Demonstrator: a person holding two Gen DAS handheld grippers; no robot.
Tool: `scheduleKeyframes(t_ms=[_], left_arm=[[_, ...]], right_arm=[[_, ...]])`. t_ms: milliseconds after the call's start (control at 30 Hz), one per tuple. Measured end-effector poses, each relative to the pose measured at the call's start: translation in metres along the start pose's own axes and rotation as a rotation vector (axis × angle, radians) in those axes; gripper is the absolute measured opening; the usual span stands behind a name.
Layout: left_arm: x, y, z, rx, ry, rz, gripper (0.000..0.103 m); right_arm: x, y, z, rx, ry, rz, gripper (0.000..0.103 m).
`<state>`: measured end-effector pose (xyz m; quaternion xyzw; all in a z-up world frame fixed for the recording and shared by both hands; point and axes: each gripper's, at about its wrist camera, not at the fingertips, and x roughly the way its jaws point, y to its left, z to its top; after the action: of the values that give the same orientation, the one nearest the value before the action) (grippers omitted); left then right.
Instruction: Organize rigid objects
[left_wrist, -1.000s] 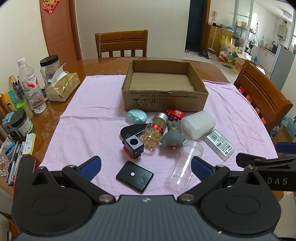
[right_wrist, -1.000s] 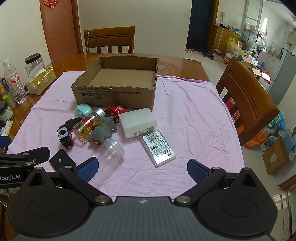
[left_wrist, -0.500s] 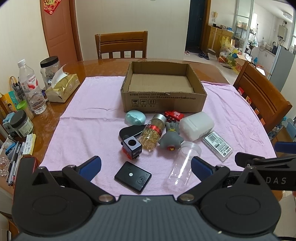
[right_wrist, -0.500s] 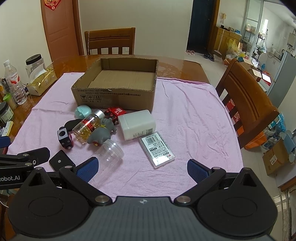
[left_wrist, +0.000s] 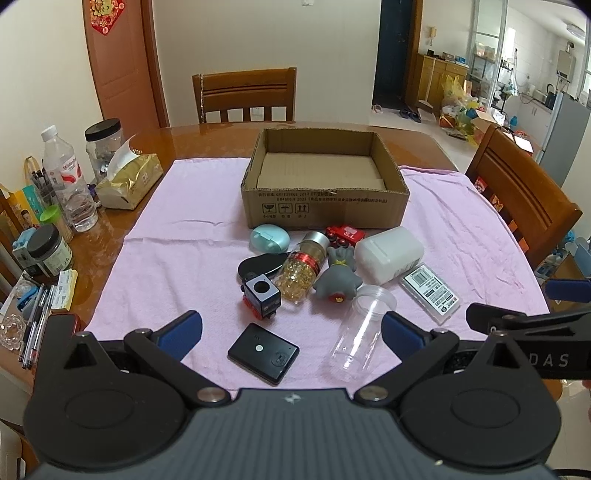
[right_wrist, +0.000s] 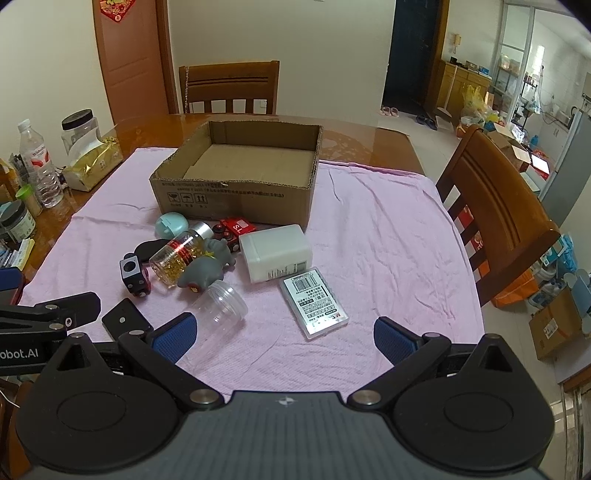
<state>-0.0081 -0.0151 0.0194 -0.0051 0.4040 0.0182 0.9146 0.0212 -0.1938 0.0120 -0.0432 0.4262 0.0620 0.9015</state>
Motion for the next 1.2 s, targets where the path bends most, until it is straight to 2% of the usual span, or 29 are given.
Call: scheduleKeyframes(t_ms=[433,700,933,1200], left_arm=[[0.000,0.004,0.007,-0.004,-0.010,-0.037,0.102],[0.012,0.012,-0.001,0.063,-0.045,-0.115,0.102],[0.044,0.026,-0.018,0.104,-0.012,-0.188,0.102],[0.096,0.038,-0.046,0.238,0.050,-0.160,0.102]], right_arm=[[-0.003,-0.003,0.007,-0.017,-0.011,0.026,0.103],[0.005,0.001,0.002,-0.034,-0.023,0.044,0.103],[0.027,0.009,-0.011,-0.080,-0.018,0.087,0.103],[0.057,0.018,-0.028,-0.129,0.013,0.134,0.103]])
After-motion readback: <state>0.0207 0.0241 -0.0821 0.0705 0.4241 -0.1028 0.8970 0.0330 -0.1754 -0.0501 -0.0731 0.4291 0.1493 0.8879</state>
